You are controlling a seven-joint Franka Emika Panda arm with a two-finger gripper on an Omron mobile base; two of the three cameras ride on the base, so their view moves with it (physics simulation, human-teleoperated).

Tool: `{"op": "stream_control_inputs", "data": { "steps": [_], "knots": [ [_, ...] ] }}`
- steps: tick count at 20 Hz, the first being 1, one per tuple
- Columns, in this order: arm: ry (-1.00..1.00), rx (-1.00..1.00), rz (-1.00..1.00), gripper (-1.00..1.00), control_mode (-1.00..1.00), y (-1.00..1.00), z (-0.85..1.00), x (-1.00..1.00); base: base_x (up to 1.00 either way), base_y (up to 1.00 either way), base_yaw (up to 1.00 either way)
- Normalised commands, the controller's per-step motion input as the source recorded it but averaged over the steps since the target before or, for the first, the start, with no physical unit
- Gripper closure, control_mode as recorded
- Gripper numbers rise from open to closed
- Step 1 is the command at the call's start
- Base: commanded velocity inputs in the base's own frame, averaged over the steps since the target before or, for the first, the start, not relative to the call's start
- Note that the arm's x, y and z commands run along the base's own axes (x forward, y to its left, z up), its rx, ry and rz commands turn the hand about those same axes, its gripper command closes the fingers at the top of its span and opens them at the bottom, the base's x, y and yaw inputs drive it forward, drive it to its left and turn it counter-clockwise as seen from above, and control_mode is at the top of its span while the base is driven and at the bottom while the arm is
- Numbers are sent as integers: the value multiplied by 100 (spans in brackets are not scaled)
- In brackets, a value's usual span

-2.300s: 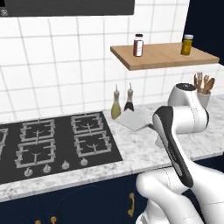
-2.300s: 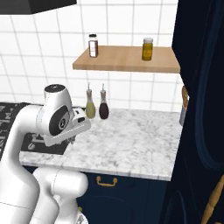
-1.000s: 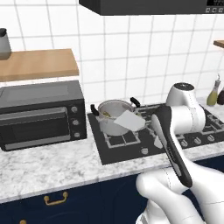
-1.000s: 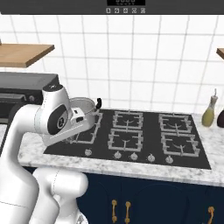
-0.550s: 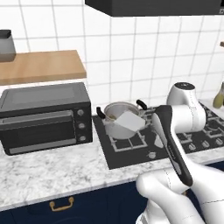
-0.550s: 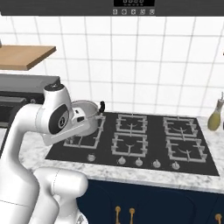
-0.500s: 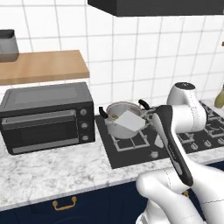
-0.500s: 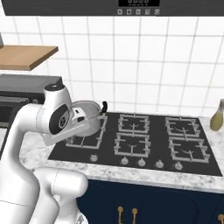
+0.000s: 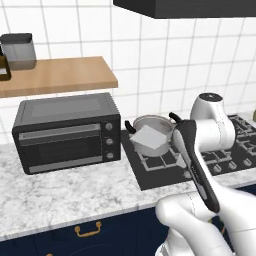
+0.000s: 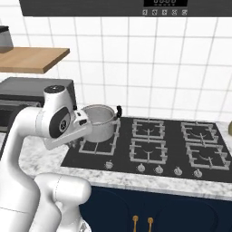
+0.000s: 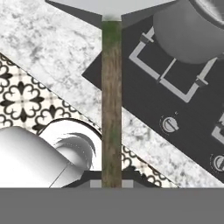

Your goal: Put the cucumber and lime in the pot. Retrieve the spatula and lightly stir the vegetables in the pot.

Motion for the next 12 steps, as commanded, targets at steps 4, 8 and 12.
{"op": "stream_control_inputs", "data": {
  "steps": [4,8,12],
  "knots": [
    [5,-11,0,100,-100,-21,56,30,0,0,0],
    [3,-31,1,100,-100,-23,34,13,0,0,0],
    [10,-50,8,100,-100,-67,31,15,0,0,0]
  ]
}}
